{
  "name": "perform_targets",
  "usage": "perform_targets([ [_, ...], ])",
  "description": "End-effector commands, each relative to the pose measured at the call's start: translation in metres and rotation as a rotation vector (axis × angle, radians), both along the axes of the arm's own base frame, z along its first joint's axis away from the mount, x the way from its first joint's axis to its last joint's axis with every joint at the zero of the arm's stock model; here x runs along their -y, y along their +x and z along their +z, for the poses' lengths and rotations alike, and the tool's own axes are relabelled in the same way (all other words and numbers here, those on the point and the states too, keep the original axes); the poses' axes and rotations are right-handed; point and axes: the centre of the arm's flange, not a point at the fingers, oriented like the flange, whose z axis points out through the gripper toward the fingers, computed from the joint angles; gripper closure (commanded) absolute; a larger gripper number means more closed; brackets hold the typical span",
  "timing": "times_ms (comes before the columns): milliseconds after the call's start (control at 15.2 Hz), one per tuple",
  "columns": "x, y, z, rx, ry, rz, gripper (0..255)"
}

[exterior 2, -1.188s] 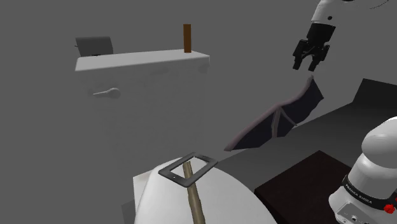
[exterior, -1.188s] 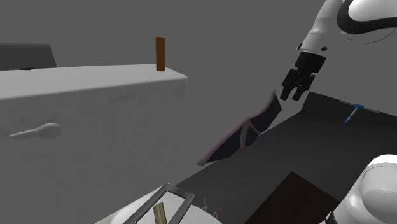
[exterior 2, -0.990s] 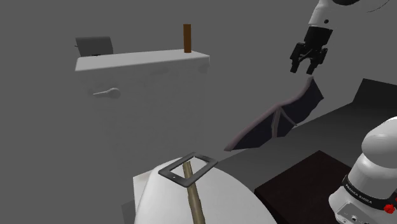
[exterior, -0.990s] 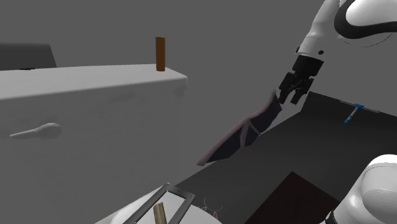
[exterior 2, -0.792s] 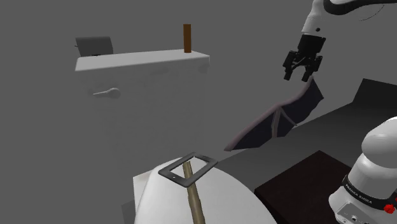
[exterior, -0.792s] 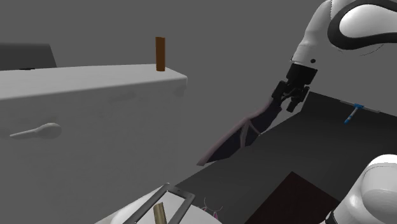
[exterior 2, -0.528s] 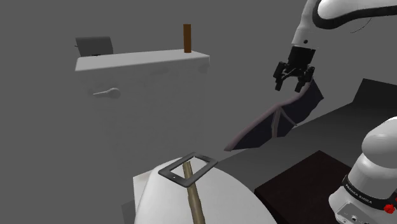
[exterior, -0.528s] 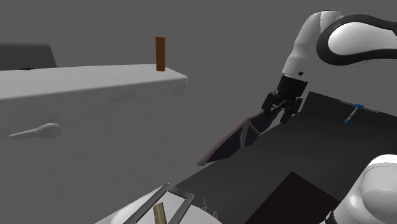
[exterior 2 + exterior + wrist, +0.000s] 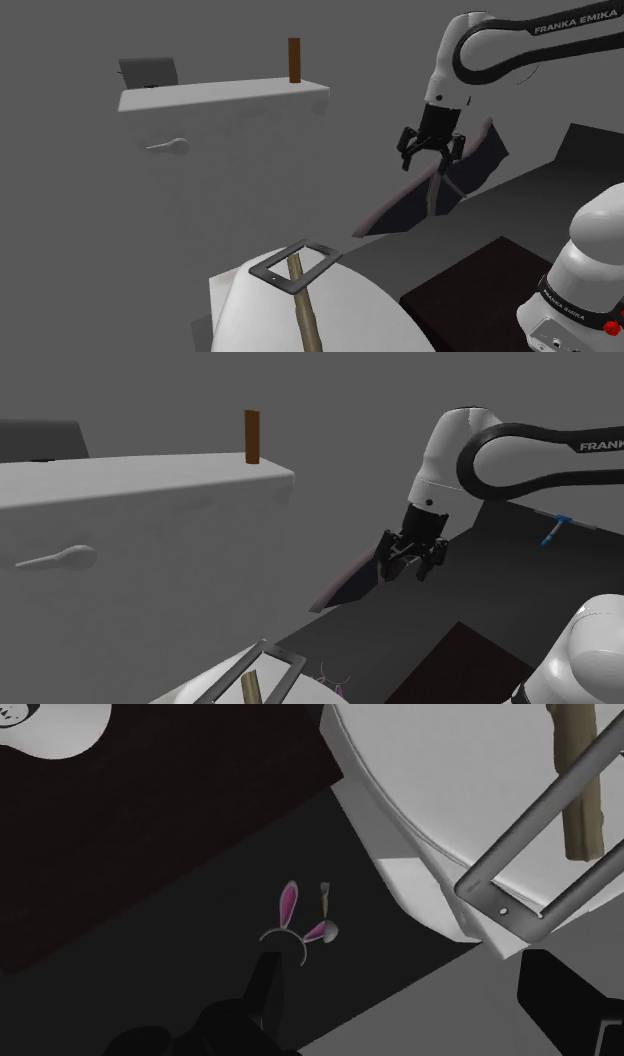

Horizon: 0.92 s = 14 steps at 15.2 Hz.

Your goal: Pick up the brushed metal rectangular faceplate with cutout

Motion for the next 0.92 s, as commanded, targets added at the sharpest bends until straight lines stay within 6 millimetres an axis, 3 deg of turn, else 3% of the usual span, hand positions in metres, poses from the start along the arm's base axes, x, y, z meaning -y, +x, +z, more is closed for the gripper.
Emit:
perform_targets([
  [0, -0.020, 0.003, -0.019, -0.018, 0.002, -0.048, 0],
  [858, -0.142, 0.043, -0.132, -0.137, 0.015, -0.335, 0],
])
